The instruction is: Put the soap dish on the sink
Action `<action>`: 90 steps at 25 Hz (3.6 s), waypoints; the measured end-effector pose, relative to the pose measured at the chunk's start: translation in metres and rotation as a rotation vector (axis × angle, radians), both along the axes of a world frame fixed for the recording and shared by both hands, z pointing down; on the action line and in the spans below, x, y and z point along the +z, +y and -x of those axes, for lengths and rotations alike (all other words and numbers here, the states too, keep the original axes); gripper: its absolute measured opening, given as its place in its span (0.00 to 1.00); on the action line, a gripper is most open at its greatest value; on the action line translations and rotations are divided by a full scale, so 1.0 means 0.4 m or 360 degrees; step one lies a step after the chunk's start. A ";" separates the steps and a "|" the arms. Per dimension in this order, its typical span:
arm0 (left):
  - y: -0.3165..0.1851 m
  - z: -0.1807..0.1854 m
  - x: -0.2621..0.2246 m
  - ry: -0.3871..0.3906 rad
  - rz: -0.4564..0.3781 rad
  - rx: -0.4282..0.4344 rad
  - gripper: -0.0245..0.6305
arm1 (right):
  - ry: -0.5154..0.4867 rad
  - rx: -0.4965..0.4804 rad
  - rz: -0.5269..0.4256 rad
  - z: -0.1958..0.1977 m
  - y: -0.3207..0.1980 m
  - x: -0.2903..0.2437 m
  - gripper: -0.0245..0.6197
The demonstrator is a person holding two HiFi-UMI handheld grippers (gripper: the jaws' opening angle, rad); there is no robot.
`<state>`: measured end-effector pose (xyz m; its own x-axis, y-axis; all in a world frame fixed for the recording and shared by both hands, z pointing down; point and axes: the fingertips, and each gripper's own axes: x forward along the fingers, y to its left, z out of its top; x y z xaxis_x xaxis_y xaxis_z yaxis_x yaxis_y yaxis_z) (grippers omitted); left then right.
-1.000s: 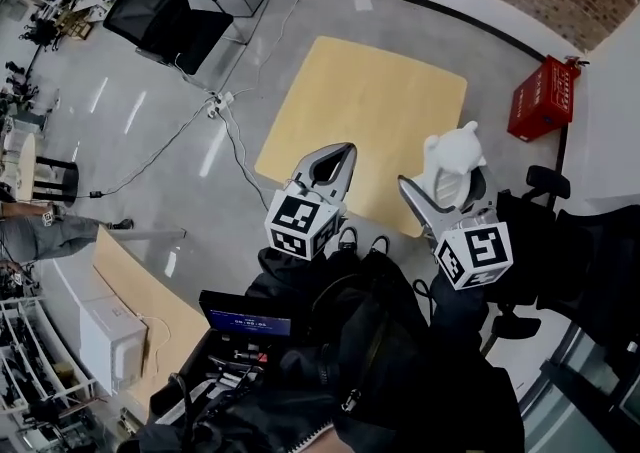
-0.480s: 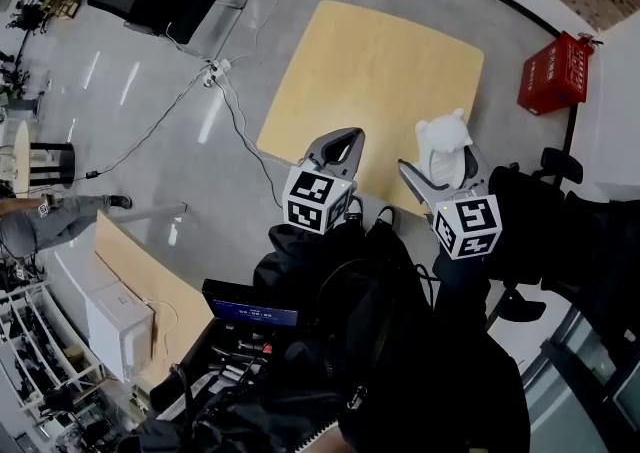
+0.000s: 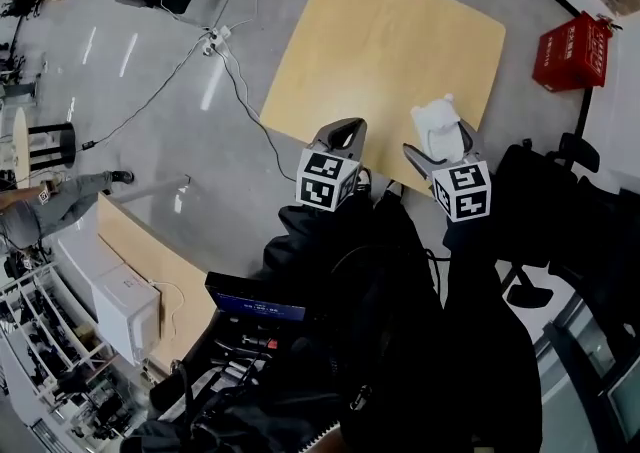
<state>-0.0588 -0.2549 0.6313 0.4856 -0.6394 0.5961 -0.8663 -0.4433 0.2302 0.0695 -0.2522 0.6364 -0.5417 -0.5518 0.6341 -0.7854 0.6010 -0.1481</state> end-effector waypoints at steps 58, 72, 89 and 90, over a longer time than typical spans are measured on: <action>0.043 0.077 0.231 -0.0112 0.0308 -0.0076 0.04 | 0.0493 -0.0629 0.0383 0.005 0.003 0.422 0.87; -0.035 0.007 -0.092 0.0049 -0.0123 -0.0046 0.04 | 0.0159 -0.0175 -0.0243 -0.036 -0.043 -0.075 0.80; -0.045 -0.096 -0.455 0.0233 -0.0591 0.0069 0.04 | -0.0082 0.0364 -0.0842 -0.149 0.011 -0.551 0.13; -0.043 -0.102 -0.464 0.0234 -0.0606 0.0075 0.04 | -0.0078 0.0370 -0.0866 -0.149 0.017 -0.566 0.12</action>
<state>-0.0181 -0.2721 0.4457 0.5820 -0.7759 0.2434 -0.8131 -0.5592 0.1618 0.1291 -0.2455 0.4100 -0.3895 -0.8982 0.2039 -0.9055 0.4139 0.0937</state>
